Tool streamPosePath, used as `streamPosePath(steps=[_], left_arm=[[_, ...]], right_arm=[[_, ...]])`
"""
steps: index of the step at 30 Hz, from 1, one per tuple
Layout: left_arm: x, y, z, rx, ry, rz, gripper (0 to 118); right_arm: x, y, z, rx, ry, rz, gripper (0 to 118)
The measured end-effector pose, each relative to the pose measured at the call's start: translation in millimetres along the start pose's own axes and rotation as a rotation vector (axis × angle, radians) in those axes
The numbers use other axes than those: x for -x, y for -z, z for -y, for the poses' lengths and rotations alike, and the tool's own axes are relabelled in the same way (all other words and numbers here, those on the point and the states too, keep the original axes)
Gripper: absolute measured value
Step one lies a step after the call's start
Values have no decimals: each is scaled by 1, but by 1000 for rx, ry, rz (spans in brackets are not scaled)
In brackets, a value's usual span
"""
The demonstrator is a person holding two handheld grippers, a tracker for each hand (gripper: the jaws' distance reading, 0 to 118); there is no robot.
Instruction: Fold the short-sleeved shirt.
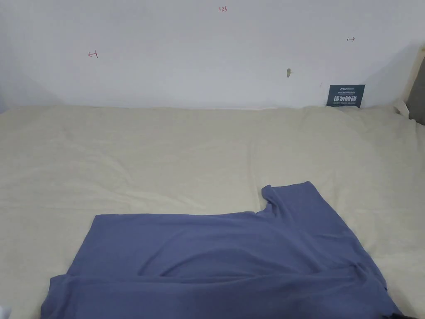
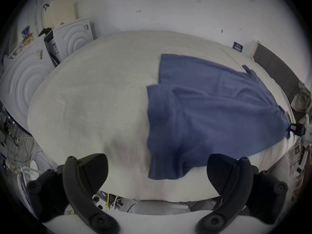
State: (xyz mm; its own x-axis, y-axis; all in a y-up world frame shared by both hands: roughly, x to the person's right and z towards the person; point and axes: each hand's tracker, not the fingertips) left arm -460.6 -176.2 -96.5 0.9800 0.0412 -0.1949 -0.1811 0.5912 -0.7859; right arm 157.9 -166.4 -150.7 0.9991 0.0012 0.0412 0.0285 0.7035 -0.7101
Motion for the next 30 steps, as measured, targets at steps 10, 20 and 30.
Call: streamPosePath(steps=[10, 20, 30], left_arm=[[-34, -36, -77, -244, -27, 23, 6], [-73, 9, -138, -227, -23, 74, 0], [-74, 43, -160, -170, -19, 61, 0]], right_arm=[[11, -15, -62, -120, 26, 30, 0], [31, 61, -157, -68, 31, -91, 1], [58, 217, -235, 243, -26, 12, 99]])
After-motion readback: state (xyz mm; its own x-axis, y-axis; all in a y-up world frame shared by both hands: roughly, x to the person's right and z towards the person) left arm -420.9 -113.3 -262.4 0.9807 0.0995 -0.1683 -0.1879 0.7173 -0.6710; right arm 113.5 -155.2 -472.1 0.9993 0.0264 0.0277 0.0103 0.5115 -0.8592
